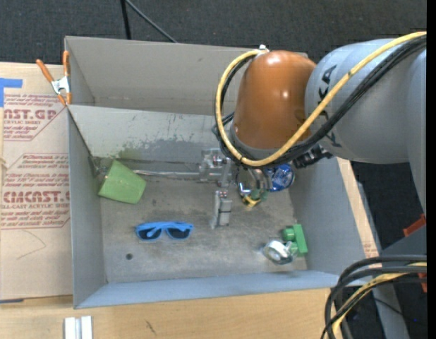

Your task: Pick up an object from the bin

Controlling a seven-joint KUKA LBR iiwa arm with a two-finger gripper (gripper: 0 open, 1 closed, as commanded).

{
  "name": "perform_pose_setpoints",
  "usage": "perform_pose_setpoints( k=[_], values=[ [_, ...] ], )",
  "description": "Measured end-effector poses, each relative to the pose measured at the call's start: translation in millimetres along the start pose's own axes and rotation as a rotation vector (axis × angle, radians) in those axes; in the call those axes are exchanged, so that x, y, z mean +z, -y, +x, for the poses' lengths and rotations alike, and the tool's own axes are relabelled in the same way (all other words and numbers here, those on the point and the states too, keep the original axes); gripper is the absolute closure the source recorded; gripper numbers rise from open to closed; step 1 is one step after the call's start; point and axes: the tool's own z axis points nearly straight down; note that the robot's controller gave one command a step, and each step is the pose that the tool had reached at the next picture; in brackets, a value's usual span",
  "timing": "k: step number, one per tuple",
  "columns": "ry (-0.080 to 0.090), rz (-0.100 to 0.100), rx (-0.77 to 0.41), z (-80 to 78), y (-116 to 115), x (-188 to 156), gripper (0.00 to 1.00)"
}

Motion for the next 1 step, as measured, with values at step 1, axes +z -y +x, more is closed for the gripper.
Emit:
perform_pose_setpoints(
  k=[1],
  values=[
    [-0.009,0.0,-0.171,35.0,-68.9,110.8,0.0]
  ],
)
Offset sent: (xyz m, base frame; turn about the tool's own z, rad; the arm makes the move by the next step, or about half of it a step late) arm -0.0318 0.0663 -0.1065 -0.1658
